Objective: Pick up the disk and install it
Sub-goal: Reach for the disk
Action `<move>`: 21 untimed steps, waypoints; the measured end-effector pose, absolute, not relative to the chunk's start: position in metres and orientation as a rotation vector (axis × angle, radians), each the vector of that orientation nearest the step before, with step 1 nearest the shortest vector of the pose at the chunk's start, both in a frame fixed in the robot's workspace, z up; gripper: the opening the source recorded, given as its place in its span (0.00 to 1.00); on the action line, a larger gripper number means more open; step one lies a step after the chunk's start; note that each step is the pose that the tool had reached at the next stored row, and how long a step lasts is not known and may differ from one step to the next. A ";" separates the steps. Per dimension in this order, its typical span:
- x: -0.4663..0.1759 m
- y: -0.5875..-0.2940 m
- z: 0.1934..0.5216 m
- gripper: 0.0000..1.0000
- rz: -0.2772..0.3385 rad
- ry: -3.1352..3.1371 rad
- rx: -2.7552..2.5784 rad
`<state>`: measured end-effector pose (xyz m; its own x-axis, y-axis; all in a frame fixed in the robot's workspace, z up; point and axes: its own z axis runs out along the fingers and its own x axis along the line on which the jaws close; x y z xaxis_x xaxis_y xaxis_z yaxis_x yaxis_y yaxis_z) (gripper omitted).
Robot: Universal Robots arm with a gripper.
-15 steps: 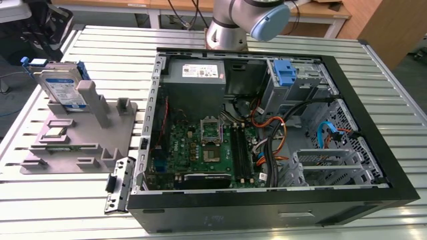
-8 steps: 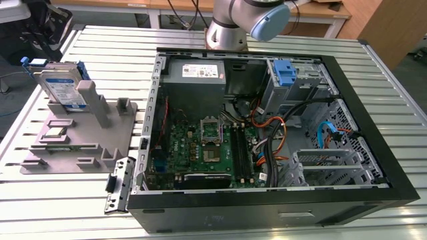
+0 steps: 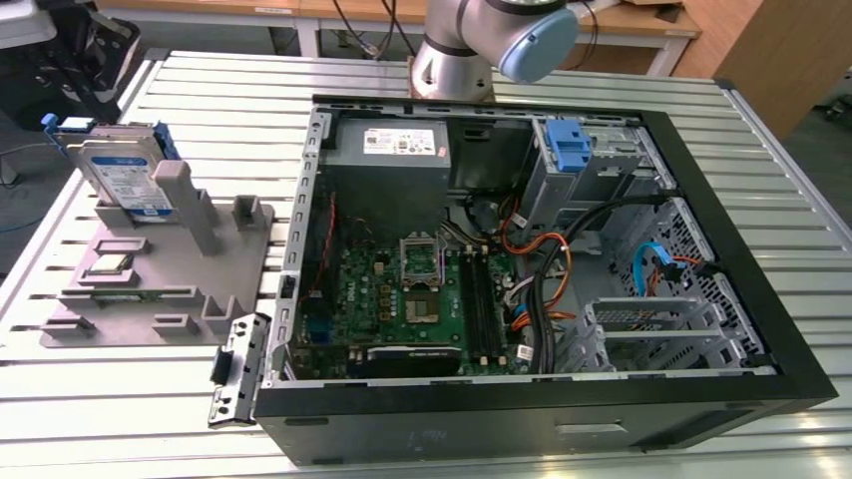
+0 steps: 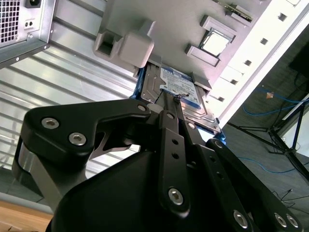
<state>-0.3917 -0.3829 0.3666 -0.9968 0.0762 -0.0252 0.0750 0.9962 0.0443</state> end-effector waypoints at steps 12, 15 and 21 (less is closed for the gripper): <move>-0.408 -0.368 0.359 0.10 0.068 3.112 0.118; -0.410 -0.364 0.356 0.10 0.068 3.112 0.118; -0.419 -0.360 0.349 0.10 0.068 3.112 0.118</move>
